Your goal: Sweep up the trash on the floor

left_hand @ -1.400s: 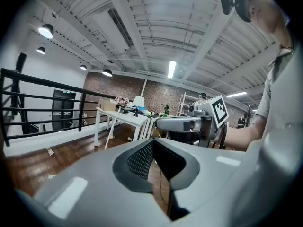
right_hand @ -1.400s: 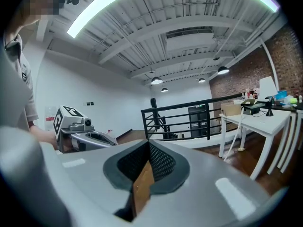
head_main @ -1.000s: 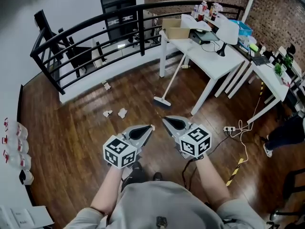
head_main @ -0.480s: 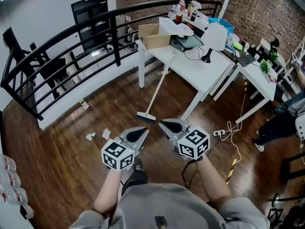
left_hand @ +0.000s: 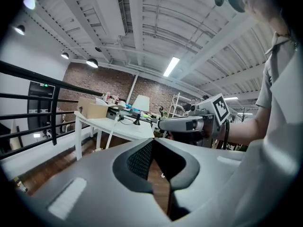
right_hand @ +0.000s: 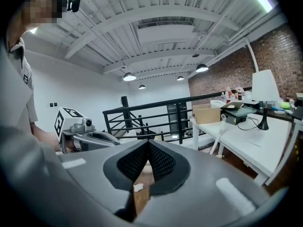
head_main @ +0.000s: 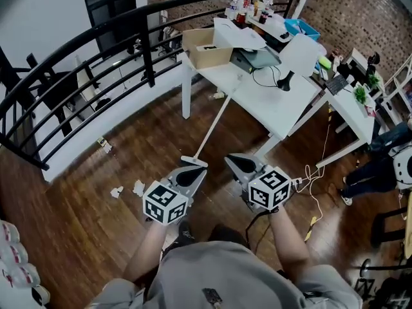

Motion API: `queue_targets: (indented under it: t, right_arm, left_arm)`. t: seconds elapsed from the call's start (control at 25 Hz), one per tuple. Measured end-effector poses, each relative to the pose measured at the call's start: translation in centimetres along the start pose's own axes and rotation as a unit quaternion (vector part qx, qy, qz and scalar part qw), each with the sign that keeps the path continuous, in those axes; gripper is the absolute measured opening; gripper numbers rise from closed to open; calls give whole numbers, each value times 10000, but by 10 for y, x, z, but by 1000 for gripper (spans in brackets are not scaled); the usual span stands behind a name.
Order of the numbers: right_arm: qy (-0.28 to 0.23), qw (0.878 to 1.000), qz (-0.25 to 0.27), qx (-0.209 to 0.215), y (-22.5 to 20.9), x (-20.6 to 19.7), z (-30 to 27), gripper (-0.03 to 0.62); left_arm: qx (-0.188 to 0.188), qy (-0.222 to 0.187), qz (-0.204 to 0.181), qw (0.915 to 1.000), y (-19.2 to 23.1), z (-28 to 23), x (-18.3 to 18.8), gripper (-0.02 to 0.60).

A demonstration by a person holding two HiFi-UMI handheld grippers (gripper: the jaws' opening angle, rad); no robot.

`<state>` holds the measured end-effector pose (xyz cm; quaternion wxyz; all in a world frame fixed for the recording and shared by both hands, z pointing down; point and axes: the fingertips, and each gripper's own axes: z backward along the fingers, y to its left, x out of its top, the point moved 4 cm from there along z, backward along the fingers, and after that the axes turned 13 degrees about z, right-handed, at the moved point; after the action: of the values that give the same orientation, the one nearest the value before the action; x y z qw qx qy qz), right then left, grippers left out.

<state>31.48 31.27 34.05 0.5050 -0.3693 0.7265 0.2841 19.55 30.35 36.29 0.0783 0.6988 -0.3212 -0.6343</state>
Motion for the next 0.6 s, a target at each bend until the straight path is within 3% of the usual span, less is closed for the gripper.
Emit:
queue_targets:
  t: [0.24, 0.44, 0.6]
  right_arm:
    - [98, 9999, -51, 65, -82, -17, -38, 0]
    - [155, 9989, 387, 223, -169, -21, -67, 0]
    - [230, 9983, 373, 393, -244, -29, -85, 0]
  left_arm:
    - [239, 62, 54, 9997, 36, -65, 13, 5]
    - [814, -396, 112, 9958, 65, -128, 32, 5]
    - [1226, -480, 169, 9912, 77, -179, 47, 5]
